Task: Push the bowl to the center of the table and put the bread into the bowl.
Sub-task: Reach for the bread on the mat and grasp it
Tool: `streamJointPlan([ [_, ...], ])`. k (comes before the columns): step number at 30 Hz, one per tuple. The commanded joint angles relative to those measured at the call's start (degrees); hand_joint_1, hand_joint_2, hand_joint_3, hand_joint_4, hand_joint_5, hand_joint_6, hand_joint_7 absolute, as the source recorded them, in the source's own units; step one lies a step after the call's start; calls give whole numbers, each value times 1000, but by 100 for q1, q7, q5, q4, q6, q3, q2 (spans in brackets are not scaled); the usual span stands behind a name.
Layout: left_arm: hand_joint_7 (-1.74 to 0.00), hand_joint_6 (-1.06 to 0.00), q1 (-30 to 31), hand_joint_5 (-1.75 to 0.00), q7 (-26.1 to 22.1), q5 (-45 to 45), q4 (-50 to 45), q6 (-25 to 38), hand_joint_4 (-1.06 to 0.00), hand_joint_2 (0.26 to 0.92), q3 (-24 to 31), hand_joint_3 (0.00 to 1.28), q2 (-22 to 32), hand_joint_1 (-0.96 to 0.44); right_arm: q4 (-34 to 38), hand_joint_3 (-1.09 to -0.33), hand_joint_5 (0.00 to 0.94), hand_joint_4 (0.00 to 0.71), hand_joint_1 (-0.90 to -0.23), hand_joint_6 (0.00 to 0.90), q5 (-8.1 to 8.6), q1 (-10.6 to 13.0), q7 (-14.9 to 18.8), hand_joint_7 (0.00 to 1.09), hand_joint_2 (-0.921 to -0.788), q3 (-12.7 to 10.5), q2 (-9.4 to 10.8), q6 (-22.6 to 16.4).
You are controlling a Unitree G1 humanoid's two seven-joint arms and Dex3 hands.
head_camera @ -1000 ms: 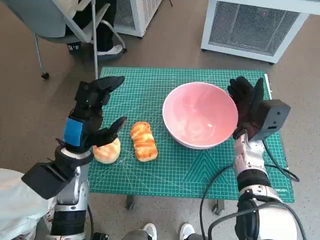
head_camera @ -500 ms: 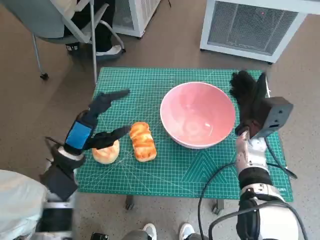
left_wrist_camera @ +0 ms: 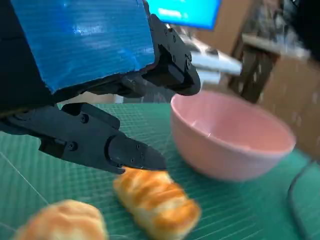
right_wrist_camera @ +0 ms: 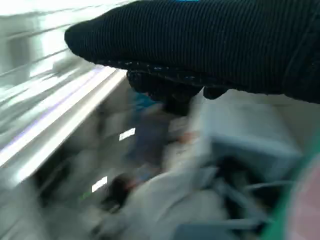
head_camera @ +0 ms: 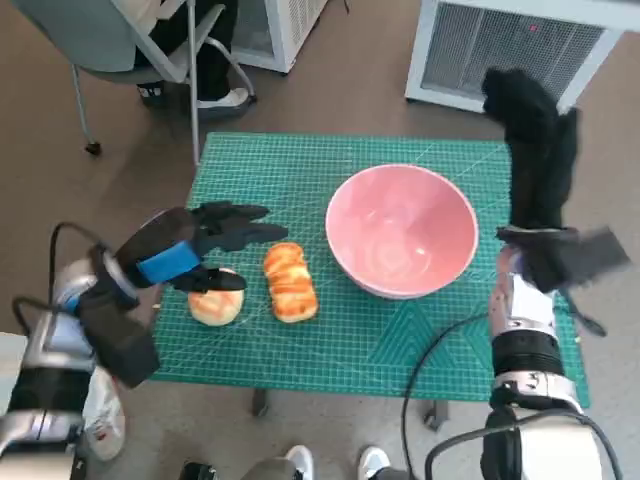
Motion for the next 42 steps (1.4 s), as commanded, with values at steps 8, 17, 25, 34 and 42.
streamJointPlan([
  [8,-19,-653,-919,-6,1193,1845,757,-618,-536,778,-801,0,137,-277,-1765,-515,11,405,-407,79,581,1048,588,798,-921,333,206,-100],
  [17,-26,-710,-1431,-20,2107,2885,1201,-636,-603,744,-1524,0,-46,-269,-2593,-520,11,408,-423,87,355,1524,437,823,-921,479,155,41],
  [25,-21,-767,-1873,-10,2747,3517,1704,-612,-659,737,-2190,1,-330,-243,-2785,-529,10,409,-416,75,201,1721,350,840,-921,480,87,51],
  [34,-2,-734,-2232,-1,2804,3716,2403,-489,-642,752,-2753,4,-621,-171,-2892,-526,11,412,-406,74,3,1867,149,842,-921,423,42,3],
  [42,-1,-702,-2306,0,2010,3298,2891,-231,-591,764,-2849,5,-943,-117,-2921,-516,16,428,-407,99,-10,1926,64,792,-921,398,32,-8],
])
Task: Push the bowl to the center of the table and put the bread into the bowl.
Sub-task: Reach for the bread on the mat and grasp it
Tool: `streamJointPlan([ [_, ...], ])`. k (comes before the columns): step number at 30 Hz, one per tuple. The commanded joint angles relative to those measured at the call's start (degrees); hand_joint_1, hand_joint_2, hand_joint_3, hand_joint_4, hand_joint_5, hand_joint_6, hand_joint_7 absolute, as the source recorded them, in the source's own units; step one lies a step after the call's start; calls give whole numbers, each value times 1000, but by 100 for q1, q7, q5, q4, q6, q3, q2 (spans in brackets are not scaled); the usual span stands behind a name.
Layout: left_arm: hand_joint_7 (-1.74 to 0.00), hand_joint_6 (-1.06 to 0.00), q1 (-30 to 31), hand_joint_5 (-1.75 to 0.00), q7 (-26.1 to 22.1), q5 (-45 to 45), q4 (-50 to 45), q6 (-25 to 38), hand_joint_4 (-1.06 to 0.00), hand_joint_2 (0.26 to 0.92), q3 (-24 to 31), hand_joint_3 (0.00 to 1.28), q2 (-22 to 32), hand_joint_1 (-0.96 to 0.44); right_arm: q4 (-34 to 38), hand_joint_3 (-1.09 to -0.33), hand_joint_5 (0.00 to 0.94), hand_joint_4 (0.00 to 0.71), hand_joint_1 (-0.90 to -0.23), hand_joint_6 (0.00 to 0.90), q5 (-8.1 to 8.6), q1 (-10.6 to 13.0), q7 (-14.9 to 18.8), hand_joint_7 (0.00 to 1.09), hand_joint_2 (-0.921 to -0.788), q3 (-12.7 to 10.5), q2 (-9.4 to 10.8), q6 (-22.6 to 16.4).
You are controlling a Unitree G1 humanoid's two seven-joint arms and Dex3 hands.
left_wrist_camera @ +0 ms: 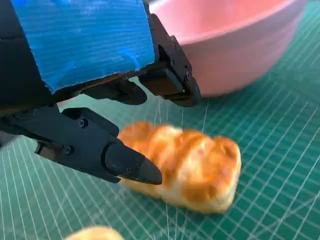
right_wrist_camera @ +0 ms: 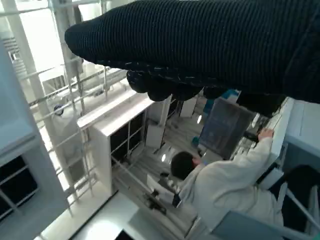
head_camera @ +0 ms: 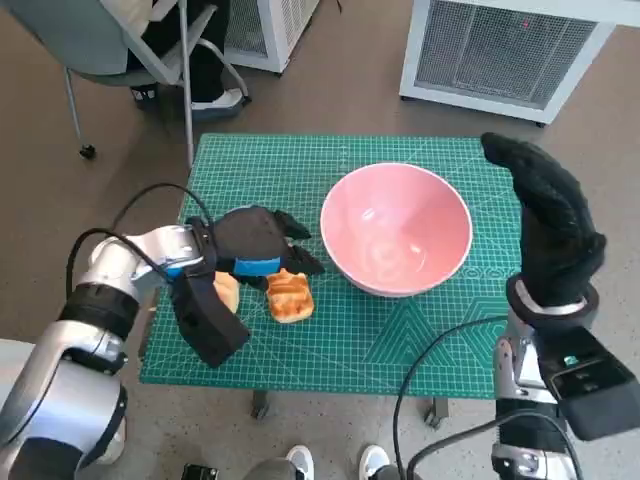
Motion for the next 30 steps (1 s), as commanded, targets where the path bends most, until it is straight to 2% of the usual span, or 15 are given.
streamJointPlan([
  [1,0,-700,-95,0,-514,-303,272,136,-583,767,-38,5,-191,-106,-14,-515,17,431,-408,103,-38,193,-77,788,-921,-13,-47,30],
  [8,-4,-708,-65,-4,-1695,-939,631,649,-575,791,95,10,-532,-26,-101,-514,17,435,-407,113,-52,274,-128,776,-921,17,-7,38],
  [11,-12,-727,-50,-21,-2076,-1099,691,914,-616,826,92,22,-611,7,-125,-513,17,436,-407,115,-36,297,-134,772,-921,26,2,43],
  [16,-45,-824,-14,-54,-2504,-1288,650,1240,-765,901,87,25,-616,35,-130,-513,16,436,-406,118,25,316,-118,766,-921,29,1,47],
  [17,-278,-784,-7,-281,-2572,-1327,639,1278,-734,905,93,41,-608,28,-126,-513,16,437,-407,119,38,319,-114,765,-921,29,0,47],
  [18,-645,-696,0,-641,-2629,-1371,624,1304,-658,911,101,90,-594,18,-124,-512,16,437,-409,120,45,324,-115,764,-921,26,1,45],
  [19,-875,-641,7,-865,-2671,-1408,605,1326,-621,914,102,116,-581,12,-123,-511,16,438,-410,121,47,328,-116,762,-921,25,2,44],
  [21,-1066,-599,20,-1049,-2680,-1449,573,1321,-600,917,89,131,-546,7,-121,-510,15,438,-412,123,50,332,-119,759,-921,25,7,44],
  [24,-1175,-581,34,-1164,-2646,-1498,520,1319,-614,920,84,124,-483,4,-86,-508,15,438,-411,126,46,326,-124,753,-921,22,18,31],
  [30,-1166,-597,37,-1202,-2603,-1588,467,1377,-661,921,151,95,-379,2,-61,-509,14,439,-406,130,13,321,-153,745,-921,31,57,21],
])
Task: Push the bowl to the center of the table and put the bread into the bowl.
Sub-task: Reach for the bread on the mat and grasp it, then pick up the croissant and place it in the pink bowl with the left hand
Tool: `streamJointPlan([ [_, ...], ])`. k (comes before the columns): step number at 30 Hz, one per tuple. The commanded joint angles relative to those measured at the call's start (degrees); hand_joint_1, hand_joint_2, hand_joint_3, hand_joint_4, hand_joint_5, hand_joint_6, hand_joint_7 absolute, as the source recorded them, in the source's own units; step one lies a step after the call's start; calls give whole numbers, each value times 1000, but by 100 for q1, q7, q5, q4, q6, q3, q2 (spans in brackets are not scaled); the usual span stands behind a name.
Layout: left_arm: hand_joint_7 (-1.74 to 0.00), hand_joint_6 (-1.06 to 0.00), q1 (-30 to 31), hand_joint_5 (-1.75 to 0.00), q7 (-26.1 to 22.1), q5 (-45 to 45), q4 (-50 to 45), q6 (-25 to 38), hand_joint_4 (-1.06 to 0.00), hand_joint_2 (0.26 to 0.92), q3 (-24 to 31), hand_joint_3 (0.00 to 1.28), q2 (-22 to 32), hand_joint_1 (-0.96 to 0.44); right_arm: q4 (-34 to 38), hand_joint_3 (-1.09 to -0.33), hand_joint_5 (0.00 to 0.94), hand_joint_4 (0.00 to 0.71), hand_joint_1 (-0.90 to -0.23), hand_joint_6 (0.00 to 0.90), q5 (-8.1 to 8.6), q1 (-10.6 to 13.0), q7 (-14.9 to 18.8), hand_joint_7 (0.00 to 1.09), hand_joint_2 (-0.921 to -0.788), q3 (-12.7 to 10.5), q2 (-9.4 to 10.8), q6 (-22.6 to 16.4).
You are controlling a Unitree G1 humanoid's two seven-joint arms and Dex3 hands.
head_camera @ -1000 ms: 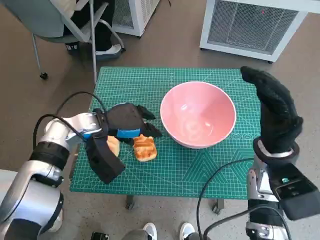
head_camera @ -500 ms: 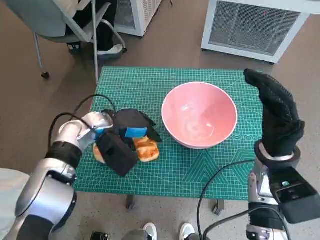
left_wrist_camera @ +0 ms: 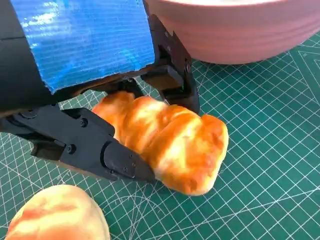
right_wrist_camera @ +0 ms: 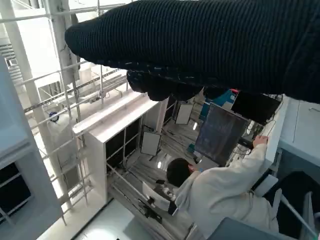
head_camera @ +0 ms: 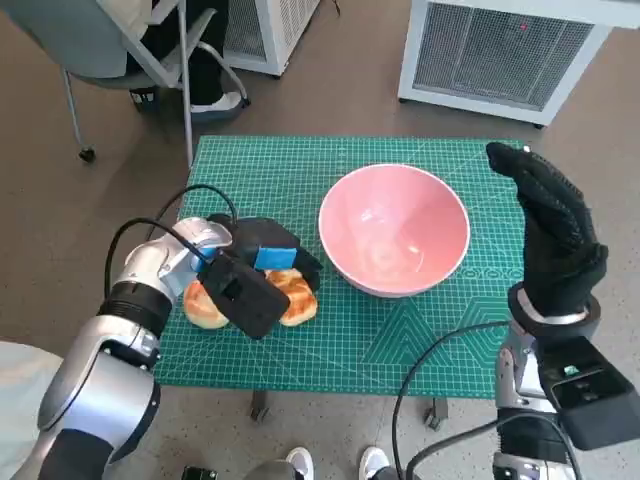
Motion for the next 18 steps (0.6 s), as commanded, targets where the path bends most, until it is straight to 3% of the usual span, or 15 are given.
streamJointPlan([
  [1,-1164,-600,160,-1204,-115,-43,-29,97,-664,920,24,93,177,2,51,-509,13,439,-405,131,39,131,-68,744,-921,15,43,22],
  [9,-1143,-627,77,-1199,-430,-540,-215,-56,-672,920,411,77,429,2,38,-515,11,438,-396,131,-2,149,-124,740,-921,45,76,11],
  [18,-1045,-727,-108,-1212,-960,-1702,-701,-241,-656,920,1318,39,818,3,3,-515,10,439,-399,131,21,166,-156,741,-921,60,47,32],
])
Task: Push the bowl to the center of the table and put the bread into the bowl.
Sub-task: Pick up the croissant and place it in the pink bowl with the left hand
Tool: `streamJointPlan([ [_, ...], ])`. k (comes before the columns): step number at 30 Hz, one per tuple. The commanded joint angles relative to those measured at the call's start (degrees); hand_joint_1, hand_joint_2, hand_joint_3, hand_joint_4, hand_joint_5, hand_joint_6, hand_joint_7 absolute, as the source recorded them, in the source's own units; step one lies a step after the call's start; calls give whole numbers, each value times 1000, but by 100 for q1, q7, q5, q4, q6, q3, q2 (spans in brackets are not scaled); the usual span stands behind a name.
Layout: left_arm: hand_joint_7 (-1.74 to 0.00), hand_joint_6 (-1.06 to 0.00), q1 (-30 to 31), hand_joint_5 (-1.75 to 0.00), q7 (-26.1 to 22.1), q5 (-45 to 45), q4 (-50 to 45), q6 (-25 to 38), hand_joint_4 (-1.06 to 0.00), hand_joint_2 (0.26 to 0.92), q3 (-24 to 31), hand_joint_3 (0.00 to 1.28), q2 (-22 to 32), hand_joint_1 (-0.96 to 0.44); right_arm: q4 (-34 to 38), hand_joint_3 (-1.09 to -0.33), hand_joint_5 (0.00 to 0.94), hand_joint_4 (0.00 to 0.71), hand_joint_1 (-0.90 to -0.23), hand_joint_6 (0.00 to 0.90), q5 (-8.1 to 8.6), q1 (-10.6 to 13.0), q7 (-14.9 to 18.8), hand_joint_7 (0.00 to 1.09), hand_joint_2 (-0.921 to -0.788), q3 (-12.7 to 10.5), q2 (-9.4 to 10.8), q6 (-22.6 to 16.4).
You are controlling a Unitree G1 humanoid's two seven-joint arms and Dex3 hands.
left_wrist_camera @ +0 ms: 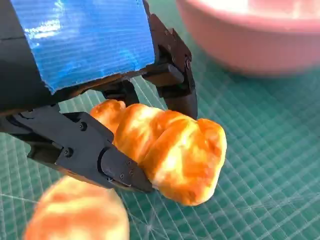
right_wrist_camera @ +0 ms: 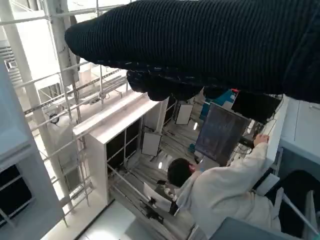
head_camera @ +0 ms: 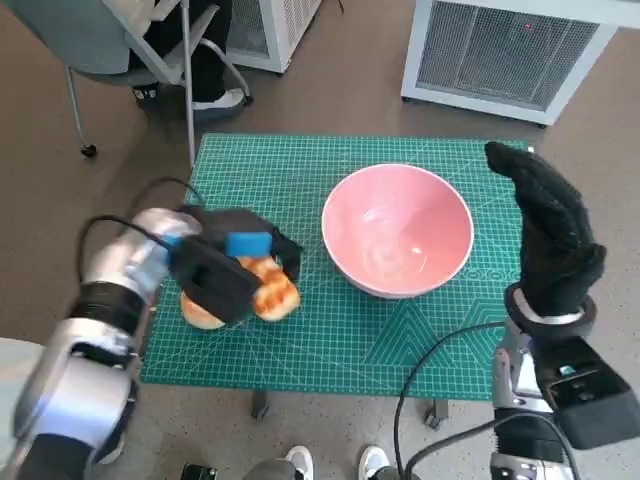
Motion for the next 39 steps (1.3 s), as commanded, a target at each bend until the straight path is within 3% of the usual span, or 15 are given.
streamJointPlan([
  [1,-1044,-730,-240,-1212,-308,-681,-412,-4,-656,920,514,39,230,3,-1,-515,10,439,-400,131,43,158,-37,741,-921,2,4,51],
  [8,-1076,-741,-411,-1148,-553,-1401,-1095,368,-681,917,1045,25,223,4,-1,-512,10,440,-404,133,93,146,-19,739,-921,5,-8,59],
  [16,-1102,-753,-586,-1082,33,-1586,-1534,515,-709,912,1308,17,-250,4,-36,-509,9,441,-410,136,83,122,-38,734,-921,34,25,60],
  [29,-1154,-702,-1416,-1137,1739,-41,-523,36,-652,920,511,49,-1085,2,-5,-513,8,442,-402,136,56,45,-83,734,-921,74,111,48],
  [39,-1193,-621,-1894,-1252,2394,686,451,403,-586,921,-67,114,-1738,1,-122,-510,8,444,-405,136,161,122,-51,737,-921,74,106,56],
])
